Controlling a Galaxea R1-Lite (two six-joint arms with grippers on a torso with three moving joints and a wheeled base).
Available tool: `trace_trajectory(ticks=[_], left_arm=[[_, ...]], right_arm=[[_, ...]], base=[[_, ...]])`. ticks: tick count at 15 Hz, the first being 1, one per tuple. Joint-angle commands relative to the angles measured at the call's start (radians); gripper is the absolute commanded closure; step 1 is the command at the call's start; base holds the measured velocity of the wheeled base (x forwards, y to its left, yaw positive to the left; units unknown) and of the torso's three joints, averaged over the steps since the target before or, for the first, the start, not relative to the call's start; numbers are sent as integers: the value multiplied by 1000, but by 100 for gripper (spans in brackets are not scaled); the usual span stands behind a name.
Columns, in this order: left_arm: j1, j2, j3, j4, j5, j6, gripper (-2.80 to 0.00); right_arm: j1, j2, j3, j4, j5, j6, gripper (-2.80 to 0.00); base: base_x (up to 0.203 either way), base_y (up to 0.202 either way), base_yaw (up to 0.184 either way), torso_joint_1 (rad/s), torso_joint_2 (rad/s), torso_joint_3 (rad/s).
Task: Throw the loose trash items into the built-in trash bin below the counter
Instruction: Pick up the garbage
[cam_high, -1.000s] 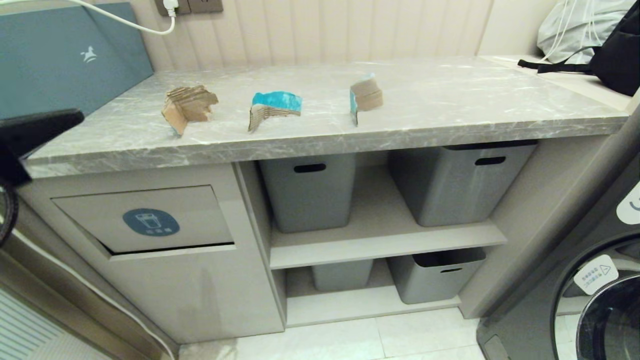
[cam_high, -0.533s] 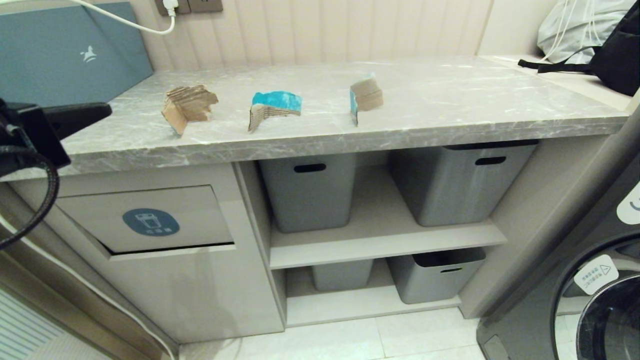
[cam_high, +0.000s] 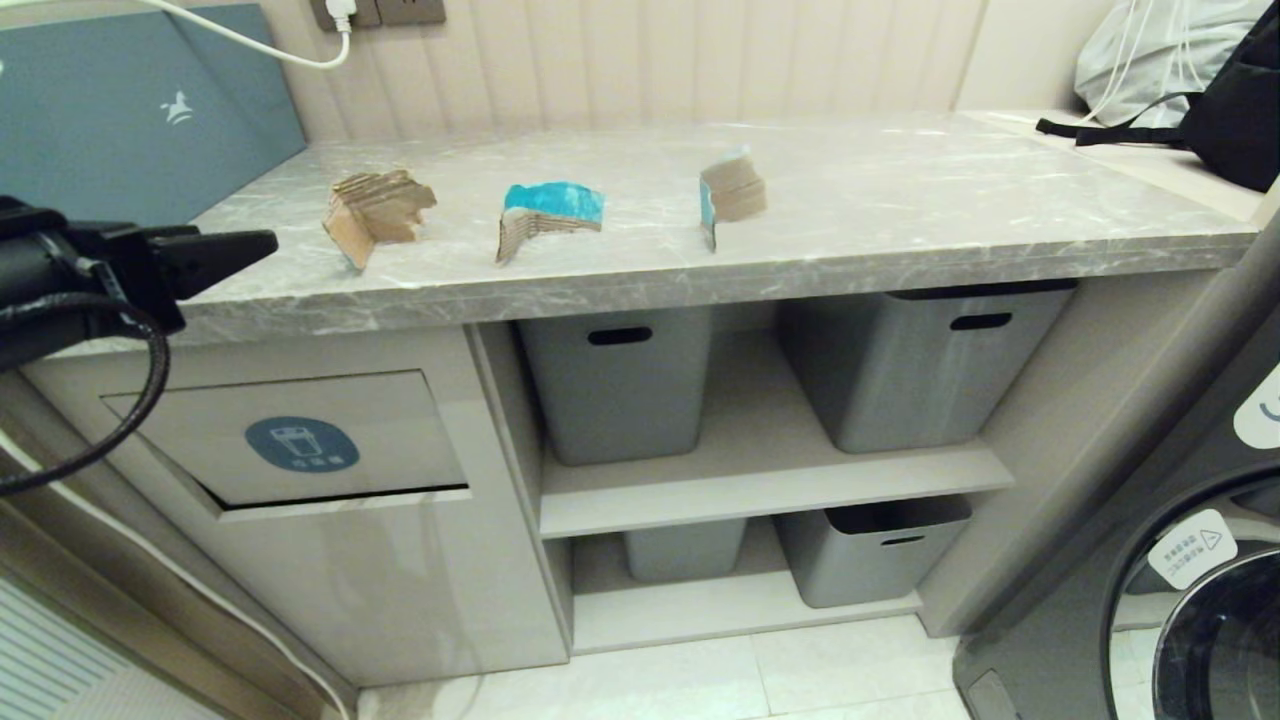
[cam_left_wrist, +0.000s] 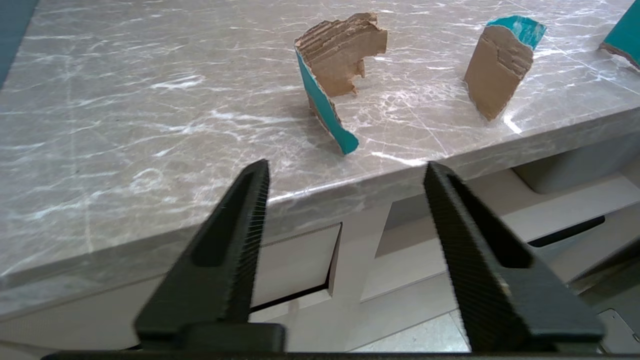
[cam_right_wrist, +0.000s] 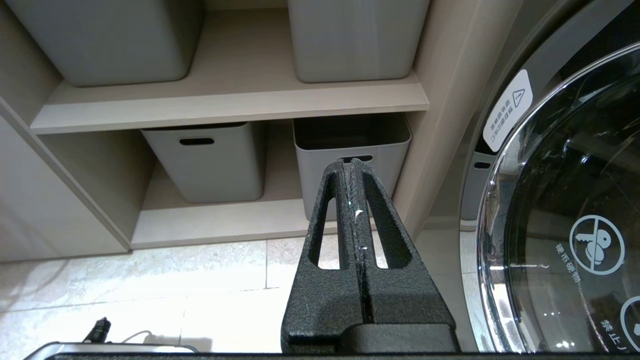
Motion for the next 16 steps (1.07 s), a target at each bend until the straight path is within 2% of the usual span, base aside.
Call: trace_trajectory(ticks=[1, 6, 16], left_arm=[[0, 20, -13, -2, -2, -1, -280], [0, 68, -44, -2, -4, -7, -280], [2, 315, -247, -2, -2, 0, -280]], right_arm=[[1, 0, 0, 0, 0, -1, 0], [1, 0, 0, 0, 0, 0, 0], [-1, 0, 0, 0, 0, -1, 0]], base=[[0, 0, 0, 0, 0, 0], [0, 0, 0, 0, 0, 0], [0, 0, 0, 0, 0, 0]])
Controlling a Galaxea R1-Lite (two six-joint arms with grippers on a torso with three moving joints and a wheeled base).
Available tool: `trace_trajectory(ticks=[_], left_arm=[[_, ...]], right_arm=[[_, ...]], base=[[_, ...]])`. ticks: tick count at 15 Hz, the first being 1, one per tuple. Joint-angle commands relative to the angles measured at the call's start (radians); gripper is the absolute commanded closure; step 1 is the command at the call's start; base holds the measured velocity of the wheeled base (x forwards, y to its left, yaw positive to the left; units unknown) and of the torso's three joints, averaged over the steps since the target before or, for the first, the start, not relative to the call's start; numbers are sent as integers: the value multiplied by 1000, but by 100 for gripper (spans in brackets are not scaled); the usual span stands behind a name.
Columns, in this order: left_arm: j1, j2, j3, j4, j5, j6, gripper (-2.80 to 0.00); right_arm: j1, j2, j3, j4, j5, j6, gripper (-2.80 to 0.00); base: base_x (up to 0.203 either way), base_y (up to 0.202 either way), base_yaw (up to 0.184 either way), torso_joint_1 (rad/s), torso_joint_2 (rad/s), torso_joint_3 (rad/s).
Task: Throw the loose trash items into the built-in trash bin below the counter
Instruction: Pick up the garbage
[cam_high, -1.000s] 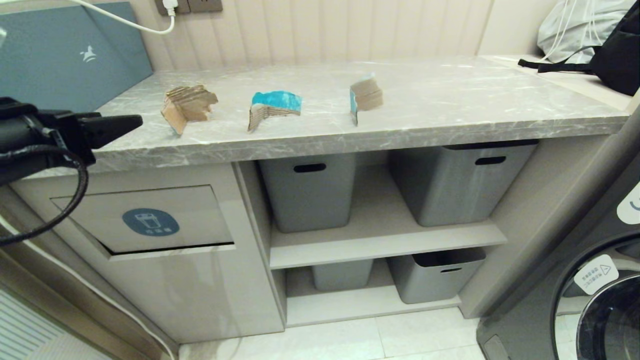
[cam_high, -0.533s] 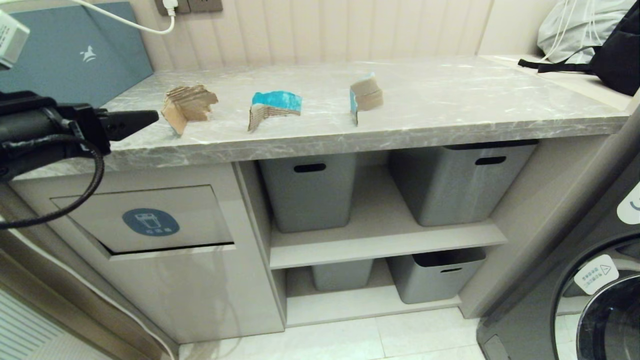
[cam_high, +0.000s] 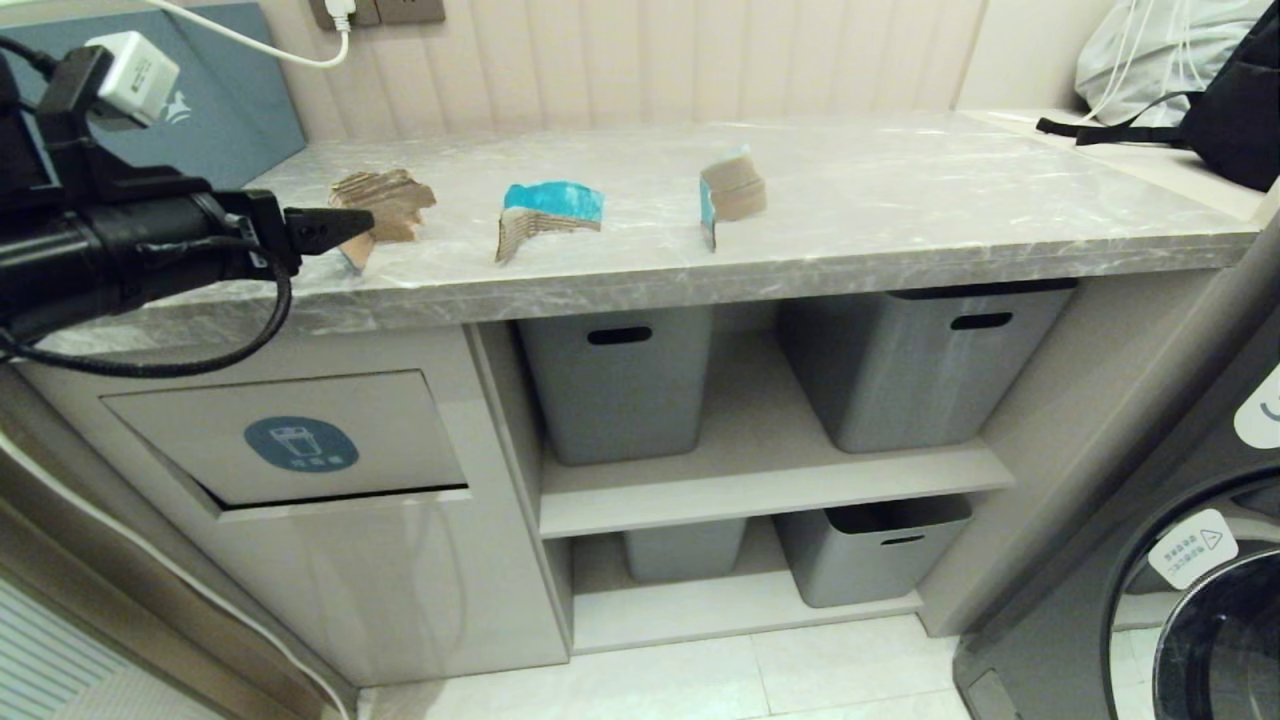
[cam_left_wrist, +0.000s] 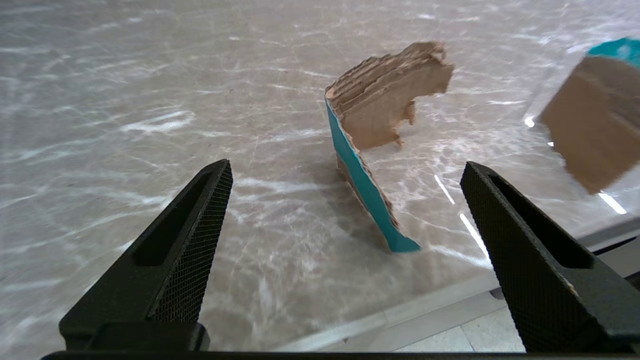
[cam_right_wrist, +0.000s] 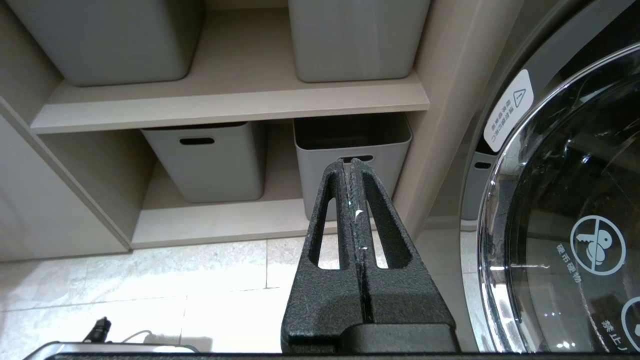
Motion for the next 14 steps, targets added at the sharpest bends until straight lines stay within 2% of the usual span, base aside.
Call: trace_trajectory(ticks=[1, 12, 13, 14], left_arm=[[0, 55, -22, -2, -1, 0, -280], [6, 182, -145, -9, 5, 0, -280], [6, 184, -144, -9, 4, 0, 0], [6, 188, -145, -10, 4, -1, 0]], right_arm=[[-1, 0, 0, 0, 0, 0, 0], [-1, 0, 0, 0, 0, 0, 0], [-1, 0, 0, 0, 0, 0, 0], [-1, 0, 0, 0, 0, -1, 0]], base=[[0, 0, 0, 0, 0, 0], [0, 0, 0, 0, 0, 0], [0, 0, 0, 0, 0, 0], [0, 0, 0, 0, 0, 0]])
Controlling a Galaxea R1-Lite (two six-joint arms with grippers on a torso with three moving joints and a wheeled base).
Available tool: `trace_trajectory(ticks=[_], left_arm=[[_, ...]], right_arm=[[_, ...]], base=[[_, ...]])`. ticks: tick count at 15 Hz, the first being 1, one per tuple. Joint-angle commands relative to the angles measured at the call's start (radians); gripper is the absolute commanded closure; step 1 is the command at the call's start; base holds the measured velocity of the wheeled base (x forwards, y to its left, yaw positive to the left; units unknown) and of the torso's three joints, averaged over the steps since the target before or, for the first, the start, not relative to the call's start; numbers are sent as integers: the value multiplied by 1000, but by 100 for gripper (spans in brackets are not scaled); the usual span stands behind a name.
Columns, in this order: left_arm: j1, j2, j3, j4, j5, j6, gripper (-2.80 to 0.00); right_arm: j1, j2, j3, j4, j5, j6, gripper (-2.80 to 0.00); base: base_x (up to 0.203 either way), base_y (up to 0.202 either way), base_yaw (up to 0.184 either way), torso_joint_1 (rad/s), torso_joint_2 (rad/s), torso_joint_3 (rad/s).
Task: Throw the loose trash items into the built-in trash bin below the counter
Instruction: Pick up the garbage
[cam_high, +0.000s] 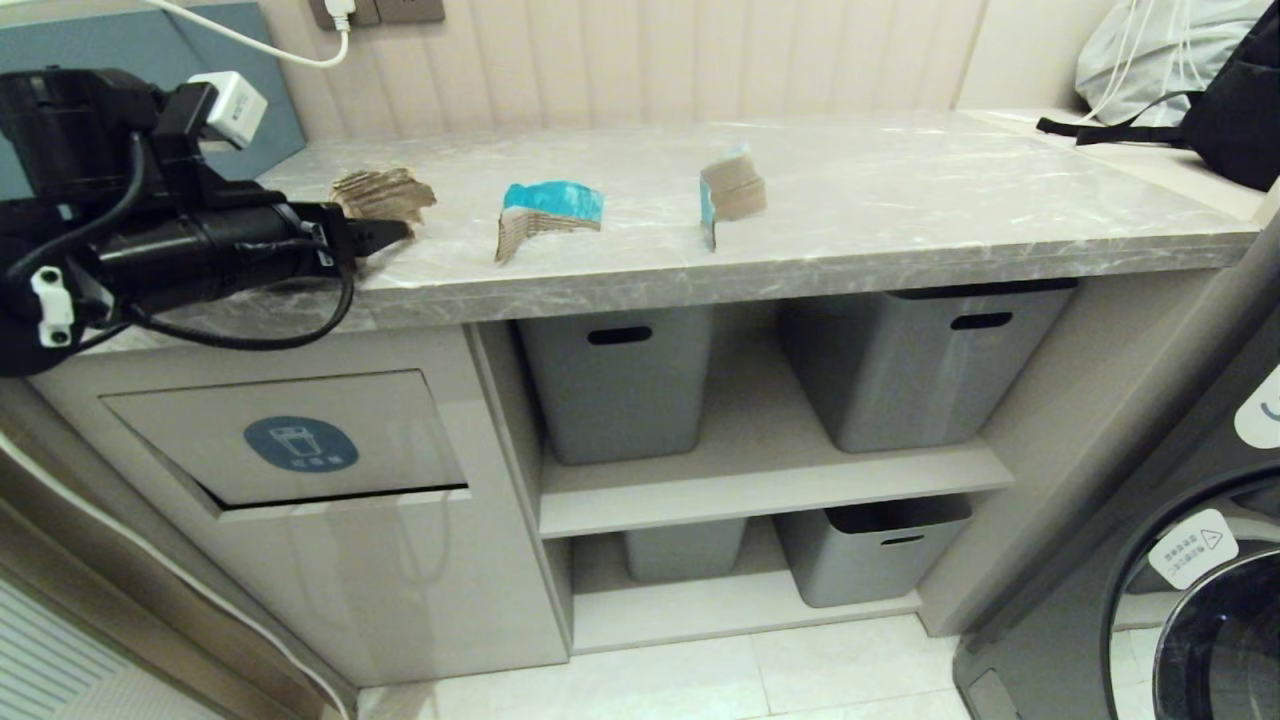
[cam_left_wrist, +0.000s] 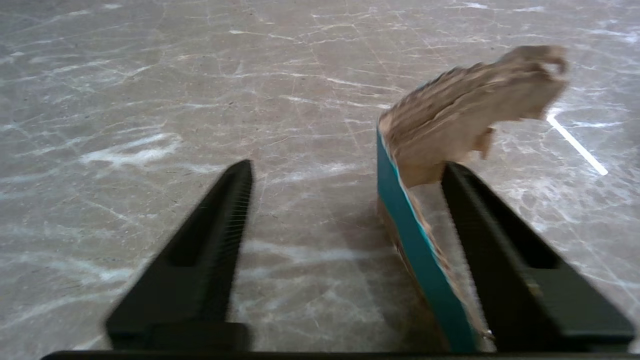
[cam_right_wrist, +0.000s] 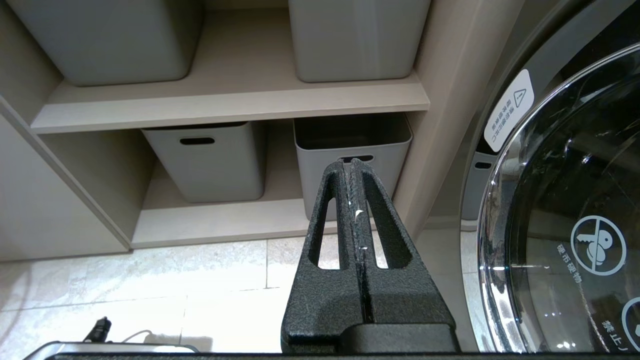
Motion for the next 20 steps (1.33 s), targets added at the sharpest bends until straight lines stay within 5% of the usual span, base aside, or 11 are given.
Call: trace_trajectory(ticks=[1, 11, 20], left_arm=[[0, 9, -5, -3, 0, 0, 0], [-1, -79, 36, 1, 0, -1, 0], [57, -655, 526, 25, -5, -1, 0]], right_arm=[[1, 0, 0, 0, 0, -1, 0], [-1, 0, 0, 0, 0, -1, 0], [1, 0, 0, 0, 0, -1, 0]], base=[[0, 0, 0, 0, 0, 0], [0, 0, 0, 0, 0, 0], [0, 0, 0, 0, 0, 0]])
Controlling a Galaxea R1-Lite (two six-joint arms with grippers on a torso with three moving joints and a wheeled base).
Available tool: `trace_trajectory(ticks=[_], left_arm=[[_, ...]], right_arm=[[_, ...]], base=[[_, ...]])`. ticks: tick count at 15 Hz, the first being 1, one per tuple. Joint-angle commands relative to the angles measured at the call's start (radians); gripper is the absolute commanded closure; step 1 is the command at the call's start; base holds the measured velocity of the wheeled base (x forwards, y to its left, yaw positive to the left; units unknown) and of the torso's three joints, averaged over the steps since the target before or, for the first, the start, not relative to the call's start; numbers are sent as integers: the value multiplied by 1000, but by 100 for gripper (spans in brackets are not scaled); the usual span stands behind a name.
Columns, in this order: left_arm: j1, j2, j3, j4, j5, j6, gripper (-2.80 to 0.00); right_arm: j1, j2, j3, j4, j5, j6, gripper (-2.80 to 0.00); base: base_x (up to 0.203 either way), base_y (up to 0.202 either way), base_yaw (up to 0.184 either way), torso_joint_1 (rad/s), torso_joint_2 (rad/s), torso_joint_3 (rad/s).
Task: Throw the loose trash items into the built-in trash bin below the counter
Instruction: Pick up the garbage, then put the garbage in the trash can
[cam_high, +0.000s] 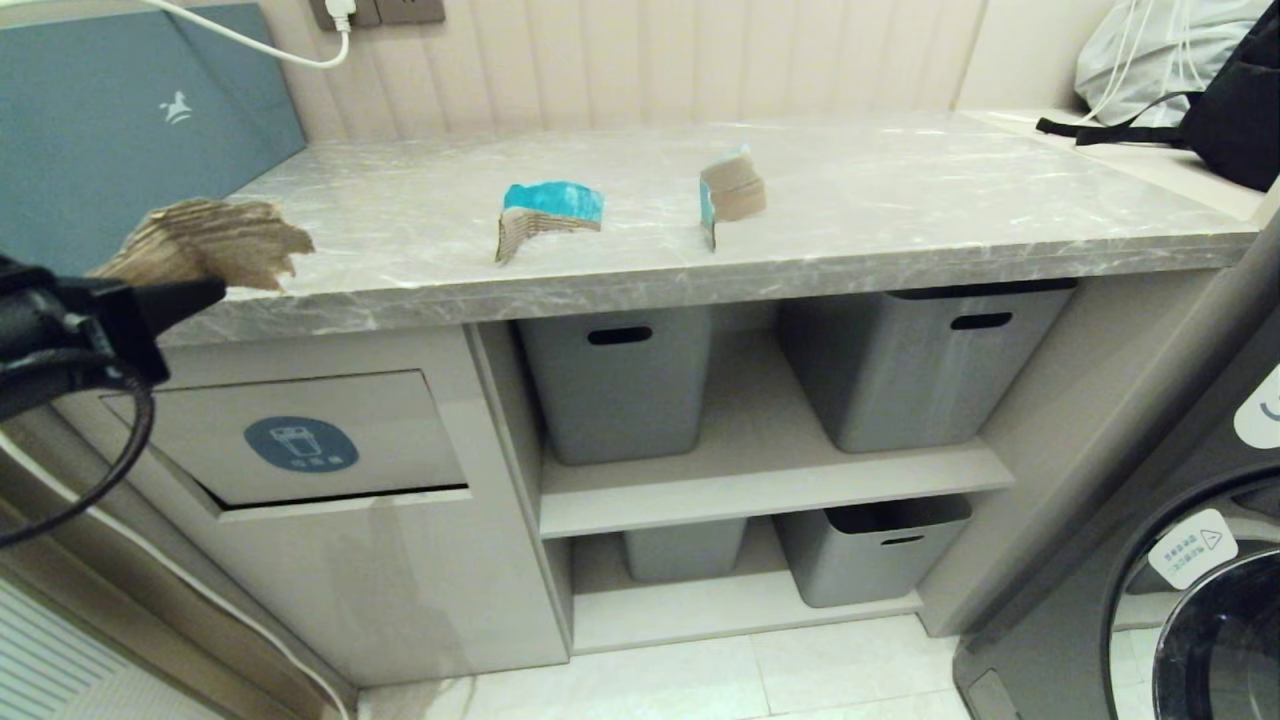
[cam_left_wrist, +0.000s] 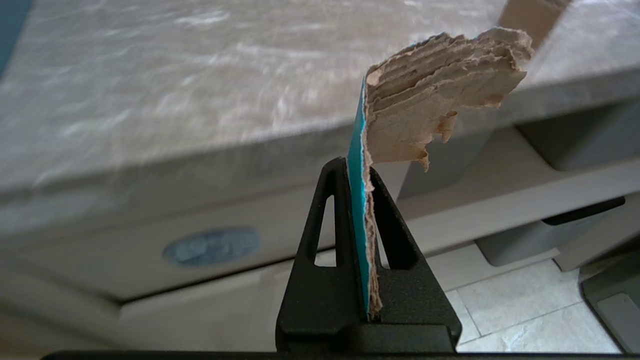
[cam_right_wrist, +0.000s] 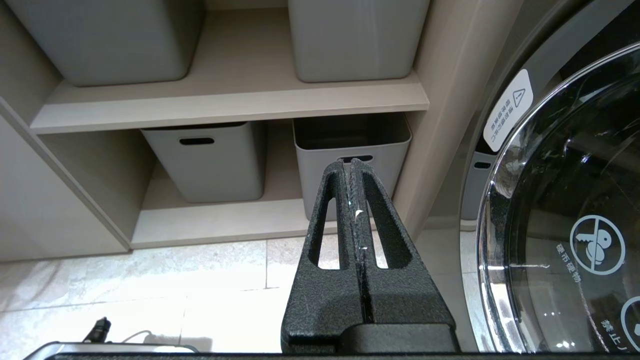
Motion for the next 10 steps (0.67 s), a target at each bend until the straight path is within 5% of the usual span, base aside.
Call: trace_trajectory(ticks=[1, 6, 10], left_arm=[[29, -184, 81, 24, -2, 5, 0], [189, -422, 259, 322, 4, 62, 0], [245, -425, 383, 318, 3, 61, 0]], right_arm=[[-1, 0, 0, 0, 0, -1, 0], [-1, 0, 0, 0, 0, -1, 0], [1, 0, 0, 0, 0, -1, 0]], base=[[0, 0, 0, 0, 0, 0], [0, 0, 0, 0, 0, 0], [0, 0, 0, 0, 0, 0]])
